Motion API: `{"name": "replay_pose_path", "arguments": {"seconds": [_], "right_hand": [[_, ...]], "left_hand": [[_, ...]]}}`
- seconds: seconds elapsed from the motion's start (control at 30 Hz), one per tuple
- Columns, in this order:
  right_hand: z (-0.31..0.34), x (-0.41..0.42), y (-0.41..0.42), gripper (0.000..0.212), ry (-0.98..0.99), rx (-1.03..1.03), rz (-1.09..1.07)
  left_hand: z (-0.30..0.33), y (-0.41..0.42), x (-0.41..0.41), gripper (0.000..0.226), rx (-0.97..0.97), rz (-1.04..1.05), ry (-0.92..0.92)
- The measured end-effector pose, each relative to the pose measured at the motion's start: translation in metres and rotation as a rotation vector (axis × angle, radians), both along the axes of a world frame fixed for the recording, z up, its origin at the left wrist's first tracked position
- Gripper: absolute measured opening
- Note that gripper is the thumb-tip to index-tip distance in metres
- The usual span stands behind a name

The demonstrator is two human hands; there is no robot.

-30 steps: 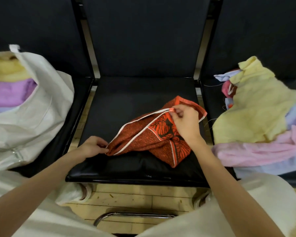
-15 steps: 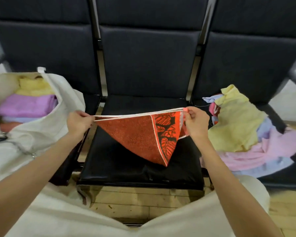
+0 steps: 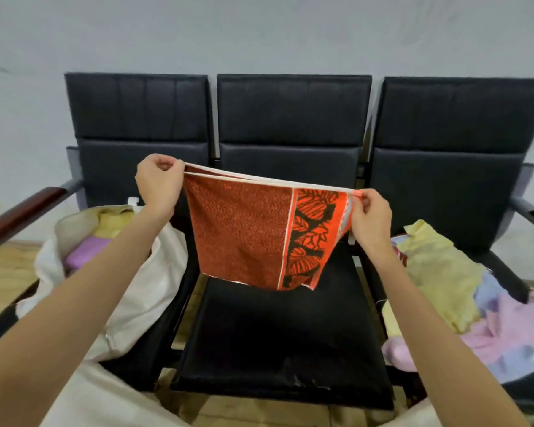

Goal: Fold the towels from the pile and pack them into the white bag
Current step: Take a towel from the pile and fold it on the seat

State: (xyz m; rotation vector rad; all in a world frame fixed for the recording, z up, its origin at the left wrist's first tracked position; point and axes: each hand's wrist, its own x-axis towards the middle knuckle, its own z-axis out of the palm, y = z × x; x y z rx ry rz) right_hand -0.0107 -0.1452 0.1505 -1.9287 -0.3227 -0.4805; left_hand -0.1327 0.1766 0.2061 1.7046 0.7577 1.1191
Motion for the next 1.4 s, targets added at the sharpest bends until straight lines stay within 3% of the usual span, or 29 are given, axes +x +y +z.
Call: {"name": "replay_pose_path", "arguments": {"seconds": [0.17, 0.3, 0.53, 0.6, 0.73, 0.9, 1.1, 1.23, 1.4], "right_hand": [[0.003, -0.008, 0.0, 0.013, 0.027, 0.024, 0.117], [-0.005, -0.01, -0.001, 0.009, 0.158, 0.065, 0.254], [-0.013, 0.001, 0.003, 0.01, 0.212, 0.046, 0.222], [-0.001, 0.003, 0.003, 0.01, 0.372, 0.052, 0.368], [0.003, 0.013, 0.001, 0.018, 0.719, -0.188, 0.742], [-0.014, 0.023, 0.012, 0.023, 0.607, -0.017, 0.479], [-0.012, 0.045, 0.023, 0.005, 0.4, 0.096, 0.252], [-0.012, 0.084, 0.033, 0.007, 0.45, 0.158, 0.194], [-0.01, 0.148, 0.046, 0.006, 0.518, 0.197, 0.209]], "left_hand": [[-0.003, 0.004, -0.002, 0.013, -0.052, 0.018, -0.01], [-0.009, 0.008, 0.001, 0.012, -0.122, 0.02, 0.022], [-0.013, 0.012, 0.019, 0.014, -0.209, -0.016, 0.064], [-0.014, 0.017, 0.025, 0.015, -0.217, -0.009, 0.078], [-0.018, 0.026, 0.034, 0.02, -0.192, 0.019, 0.109], [-0.019, 0.036, 0.046, 0.017, -0.174, 0.043, 0.154], [-0.019, 0.044, 0.068, 0.016, -0.201, -0.042, 0.205], [-0.015, 0.053, 0.095, 0.02, -0.26, -0.217, 0.347], [-0.004, 0.054, 0.141, 0.018, -0.192, -0.256, 0.39]]}}
